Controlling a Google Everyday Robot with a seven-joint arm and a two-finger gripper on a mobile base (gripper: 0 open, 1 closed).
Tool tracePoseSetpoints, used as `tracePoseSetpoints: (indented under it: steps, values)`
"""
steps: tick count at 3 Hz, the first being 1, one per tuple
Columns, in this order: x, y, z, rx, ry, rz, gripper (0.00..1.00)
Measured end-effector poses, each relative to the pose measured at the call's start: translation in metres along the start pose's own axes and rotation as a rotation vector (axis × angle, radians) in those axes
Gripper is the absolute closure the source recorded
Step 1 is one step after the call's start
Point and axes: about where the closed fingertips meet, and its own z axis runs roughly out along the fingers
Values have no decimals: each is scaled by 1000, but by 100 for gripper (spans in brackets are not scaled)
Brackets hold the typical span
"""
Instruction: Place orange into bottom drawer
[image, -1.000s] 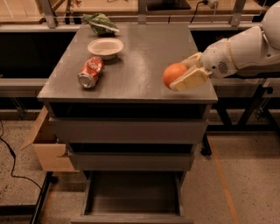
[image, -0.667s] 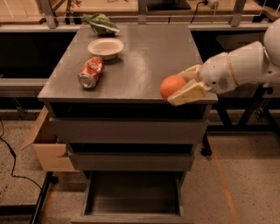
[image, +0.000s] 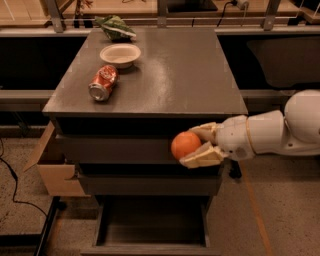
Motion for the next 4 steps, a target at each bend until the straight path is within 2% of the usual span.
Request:
tracePoseSetpoints:
  steps: [1,2,3,4]
  values:
    - [75,16,56,-24,16,74,100]
    - [75,16,56,-25,16,74,100]
    - [90,16,64,-16,8,110,100]
    - [144,16,89,8,-5,212,100]
